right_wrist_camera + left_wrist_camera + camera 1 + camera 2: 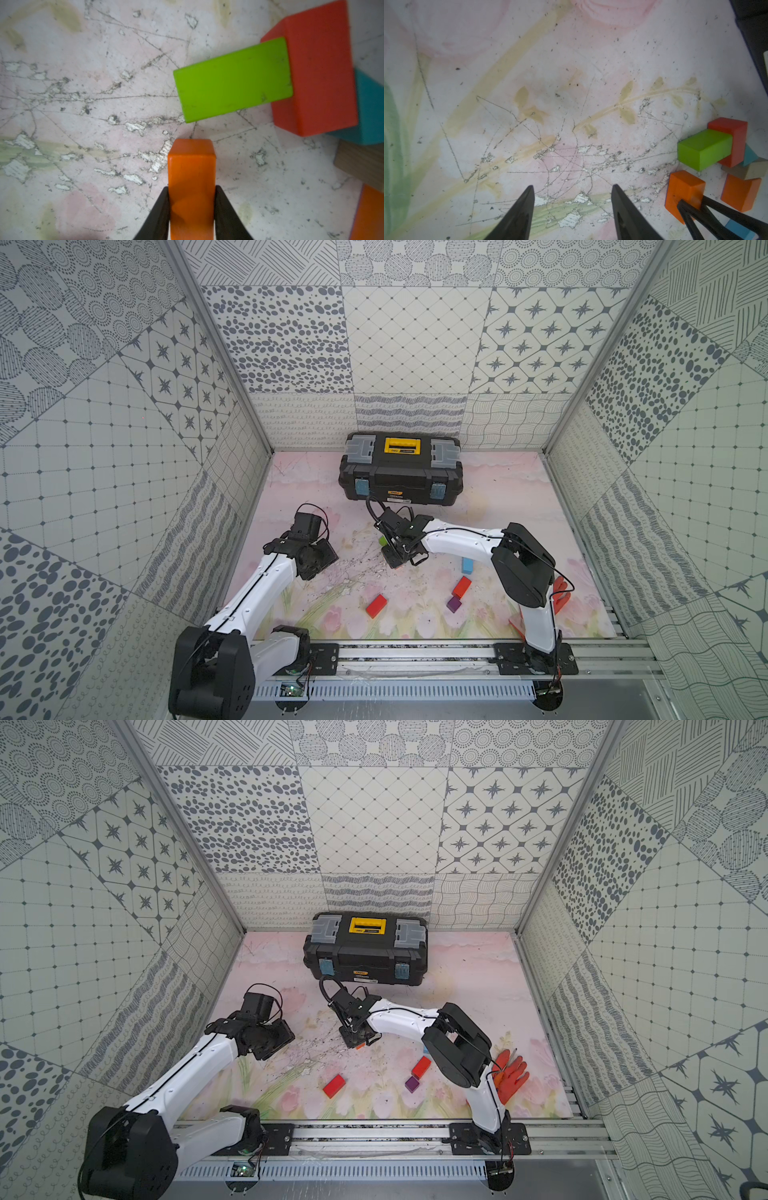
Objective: Assemble a heart with building blocks
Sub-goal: Assemble the building block at the center of the board.
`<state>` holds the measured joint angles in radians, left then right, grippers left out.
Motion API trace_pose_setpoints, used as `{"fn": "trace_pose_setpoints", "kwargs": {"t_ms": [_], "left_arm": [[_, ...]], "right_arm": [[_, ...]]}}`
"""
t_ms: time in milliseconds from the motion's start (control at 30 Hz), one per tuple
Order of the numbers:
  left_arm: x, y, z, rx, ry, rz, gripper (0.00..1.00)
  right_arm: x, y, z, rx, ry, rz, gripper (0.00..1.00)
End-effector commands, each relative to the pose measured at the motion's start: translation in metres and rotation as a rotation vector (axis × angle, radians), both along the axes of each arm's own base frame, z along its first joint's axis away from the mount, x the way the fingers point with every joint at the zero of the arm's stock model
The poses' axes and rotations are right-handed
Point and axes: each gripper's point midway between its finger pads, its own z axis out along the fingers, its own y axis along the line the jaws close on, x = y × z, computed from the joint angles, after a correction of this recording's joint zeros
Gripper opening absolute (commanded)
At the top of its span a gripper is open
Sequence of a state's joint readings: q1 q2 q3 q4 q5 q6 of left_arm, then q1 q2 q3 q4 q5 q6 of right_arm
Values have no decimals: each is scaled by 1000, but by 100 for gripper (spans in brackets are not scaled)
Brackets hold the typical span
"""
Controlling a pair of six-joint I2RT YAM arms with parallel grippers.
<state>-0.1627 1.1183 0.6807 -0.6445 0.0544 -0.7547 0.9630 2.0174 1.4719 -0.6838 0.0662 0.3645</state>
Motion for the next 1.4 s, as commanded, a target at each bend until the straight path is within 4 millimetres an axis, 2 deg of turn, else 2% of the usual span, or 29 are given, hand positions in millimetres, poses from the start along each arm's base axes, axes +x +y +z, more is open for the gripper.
{"fn": "trace_pose_setpoints", "kwargs": {"t_ms": [0, 500, 1033, 1300, 1367], "left_arm": [[-1, 0, 1, -3, -6, -18, 59], [1, -2, 3, -6, -15, -25, 58], [-1, -1, 4, -5, -16, -28, 58], [-3, 0, 5, 0, -21, -27, 58], [-3, 0, 5, 0, -21, -26, 58]], "right_arm": [[10, 6, 0, -1, -24, 0, 33], [17, -3, -3, -54, -48, -6, 30], [26, 0, -4, -51, -53, -10, 30], [27, 1, -6, -45, -52, -15, 40], [27, 0, -7, -51, -49, -18, 46]]}}
